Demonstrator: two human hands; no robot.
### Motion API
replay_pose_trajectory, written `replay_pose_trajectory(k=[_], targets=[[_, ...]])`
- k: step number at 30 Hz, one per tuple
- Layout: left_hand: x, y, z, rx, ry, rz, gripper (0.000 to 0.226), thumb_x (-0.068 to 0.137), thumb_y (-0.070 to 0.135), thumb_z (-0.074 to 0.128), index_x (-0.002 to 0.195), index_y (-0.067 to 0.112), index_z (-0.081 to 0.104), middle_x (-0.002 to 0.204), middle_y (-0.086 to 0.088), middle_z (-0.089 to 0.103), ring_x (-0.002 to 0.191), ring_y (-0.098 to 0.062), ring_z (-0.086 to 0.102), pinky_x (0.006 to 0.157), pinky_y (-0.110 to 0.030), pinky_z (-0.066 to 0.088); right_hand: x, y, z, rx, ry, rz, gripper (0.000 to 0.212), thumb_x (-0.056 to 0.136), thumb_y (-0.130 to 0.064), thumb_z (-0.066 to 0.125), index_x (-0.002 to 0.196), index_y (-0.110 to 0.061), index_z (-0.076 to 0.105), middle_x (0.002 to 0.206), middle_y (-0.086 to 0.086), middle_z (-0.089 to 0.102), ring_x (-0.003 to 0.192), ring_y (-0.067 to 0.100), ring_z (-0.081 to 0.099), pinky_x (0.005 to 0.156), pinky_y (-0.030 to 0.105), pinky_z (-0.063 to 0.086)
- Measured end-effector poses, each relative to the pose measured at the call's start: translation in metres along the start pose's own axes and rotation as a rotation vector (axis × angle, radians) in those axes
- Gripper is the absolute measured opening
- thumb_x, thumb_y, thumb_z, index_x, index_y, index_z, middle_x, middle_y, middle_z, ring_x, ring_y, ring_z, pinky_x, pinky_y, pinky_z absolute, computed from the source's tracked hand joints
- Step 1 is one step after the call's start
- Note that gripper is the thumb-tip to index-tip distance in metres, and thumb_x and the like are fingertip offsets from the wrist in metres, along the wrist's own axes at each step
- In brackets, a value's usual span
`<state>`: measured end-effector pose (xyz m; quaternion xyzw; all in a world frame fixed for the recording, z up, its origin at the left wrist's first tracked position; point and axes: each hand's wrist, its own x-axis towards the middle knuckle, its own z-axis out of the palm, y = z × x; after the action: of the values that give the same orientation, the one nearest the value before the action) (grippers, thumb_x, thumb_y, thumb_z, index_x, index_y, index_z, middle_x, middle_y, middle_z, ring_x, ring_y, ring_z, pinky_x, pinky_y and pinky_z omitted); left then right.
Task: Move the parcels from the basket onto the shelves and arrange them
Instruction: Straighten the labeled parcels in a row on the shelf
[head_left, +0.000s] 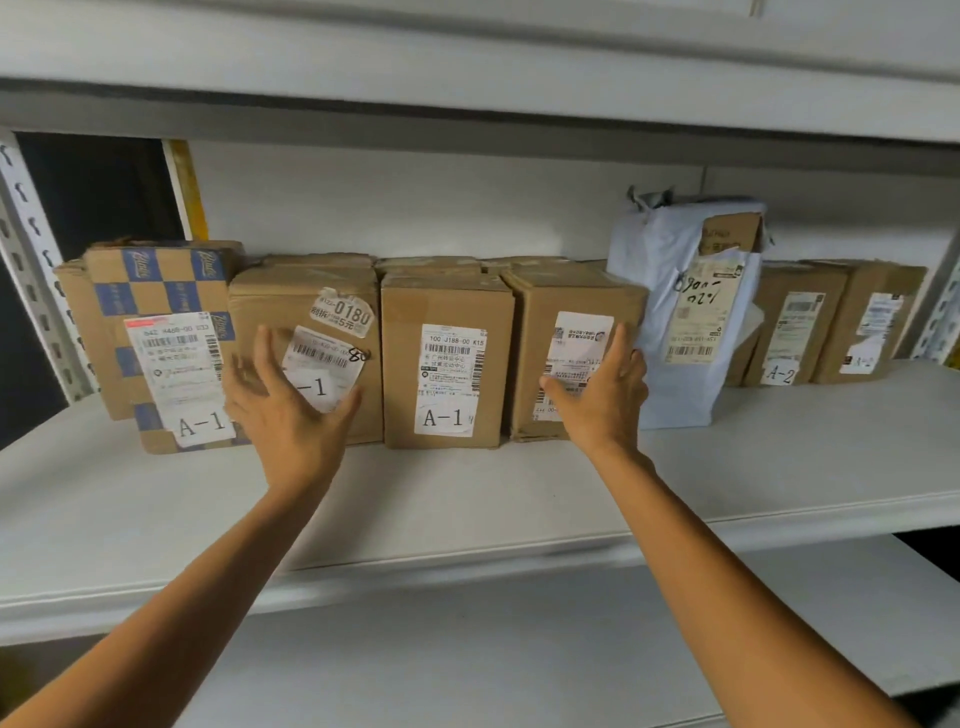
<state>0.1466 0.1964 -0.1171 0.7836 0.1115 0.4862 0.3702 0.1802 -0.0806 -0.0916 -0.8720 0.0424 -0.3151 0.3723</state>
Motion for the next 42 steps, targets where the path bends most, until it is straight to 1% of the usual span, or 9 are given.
replay_pose_trajectory(k=[7, 16, 21, 24, 28, 31, 34, 39, 42], targets=[[0.007, -0.005, 0.01, 0.056, 0.008, -0.008, 0.115, 0.061, 0.047, 0.085, 0.149, 0.027, 0.014, 0.144, -0.021, 0.027, 0.13, -0.042, 0.027, 0.107, -0.054, 0.028, 0.0, 0.008, 0.017, 0.042, 0.06, -0.015, 0.119, 0.07, -0.046, 0.083, 0.155, -0.017, 0.005, 0.147, 0.019, 0.024, 0.128, 0.038, 0.032, 0.094, 0.047, 0.044], [0.008, -0.001, 0.013, 0.051, -0.023, -0.016, 0.123, 0.06, 0.048, 0.086, 0.151, 0.026, 0.006, 0.145, -0.024, 0.023, 0.134, -0.04, 0.023, 0.111, -0.049, 0.025, -0.003, 0.013, 0.017, 0.022, 0.078, -0.069, 0.12, 0.069, -0.049, 0.082, 0.155, -0.018, 0.005, 0.147, 0.017, 0.026, 0.127, 0.037, 0.033, 0.095, 0.048, 0.045], [0.002, -0.008, 0.007, 0.088, -0.098, 0.003, 0.119, 0.068, 0.042, 0.083, 0.152, 0.025, 0.0, 0.154, -0.026, 0.007, 0.142, -0.041, 0.008, 0.116, -0.051, 0.014, -0.006, 0.022, 0.008, 0.058, 0.018, -0.127, 0.109, 0.076, -0.034, 0.081, 0.156, -0.019, 0.007, 0.15, 0.017, 0.024, 0.131, 0.035, 0.032, 0.098, 0.048, 0.045], [-0.008, -0.002, 0.008, 0.183, -0.037, -0.017, 0.103, 0.072, 0.039, 0.08, 0.15, 0.02, 0.015, 0.154, -0.025, 0.01, 0.142, -0.04, 0.01, 0.114, -0.05, 0.011, -0.005, 0.032, -0.001, 0.077, 0.017, -0.149, 0.093, 0.082, -0.031, 0.077, 0.153, -0.018, 0.018, 0.15, 0.015, 0.028, 0.135, 0.033, 0.032, 0.101, 0.044, 0.042], [-0.026, 0.022, 0.016, 0.222, -0.053, 0.294, 0.068, 0.077, 0.027, 0.072, 0.136, 0.019, 0.039, 0.143, -0.018, 0.03, 0.127, -0.037, 0.03, 0.102, -0.048, 0.023, 0.002, 0.04, -0.011, 0.085, 0.079, -0.133, 0.072, 0.086, -0.03, 0.072, 0.145, -0.013, 0.035, 0.145, 0.013, 0.037, 0.132, 0.03, 0.038, 0.098, 0.037, 0.043], [-0.029, 0.043, 0.028, 0.226, -0.209, 0.687, 0.052, 0.077, 0.017, 0.071, 0.125, 0.015, 0.051, 0.128, -0.014, 0.044, 0.112, -0.032, 0.041, 0.089, -0.044, 0.033, 0.008, 0.045, -0.018, 0.076, 0.105, -0.183, 0.06, 0.09, -0.032, 0.068, 0.139, -0.009, 0.042, 0.141, 0.013, 0.043, 0.129, 0.03, 0.041, 0.099, 0.04, 0.043], [-0.038, 0.074, 0.05, 0.253, -0.399, 0.98, 0.042, 0.077, 0.015, 0.072, 0.117, 0.012, 0.059, 0.119, -0.013, 0.055, 0.11, -0.031, 0.044, 0.089, -0.046, 0.041, 0.018, 0.056, -0.028, 0.102, 0.222, -0.125, 0.056, 0.092, -0.032, 0.065, 0.137, -0.006, 0.044, 0.139, 0.018, 0.043, 0.127, 0.035, 0.042, 0.095, 0.041, 0.043], [-0.063, 0.128, 0.098, 0.44, -0.496, 1.126, 0.064, 0.074, 0.022, 0.072, 0.135, 0.018, 0.054, 0.149, -0.012, 0.041, 0.138, -0.036, 0.036, 0.116, -0.052, 0.021, 0.051, 0.095, -0.054, 0.194, 0.309, 0.077, 0.073, 0.087, -0.03, 0.071, 0.144, -0.004, 0.033, 0.143, 0.018, 0.037, 0.132, 0.034, 0.036, 0.099, 0.036, 0.039], [-0.075, 0.141, 0.12, 0.591, -0.475, 1.084, 0.067, 0.079, 0.031, 0.066, 0.142, 0.02, 0.045, 0.156, -0.01, 0.028, 0.144, -0.033, 0.023, 0.118, -0.046, 0.005, 0.072, 0.118, -0.057, 0.4, 0.152, 0.167, 0.072, 0.084, -0.027, 0.075, 0.141, -0.007, 0.036, 0.138, 0.012, 0.05, 0.126, 0.027, 0.049, 0.089, 0.021, 0.039]])
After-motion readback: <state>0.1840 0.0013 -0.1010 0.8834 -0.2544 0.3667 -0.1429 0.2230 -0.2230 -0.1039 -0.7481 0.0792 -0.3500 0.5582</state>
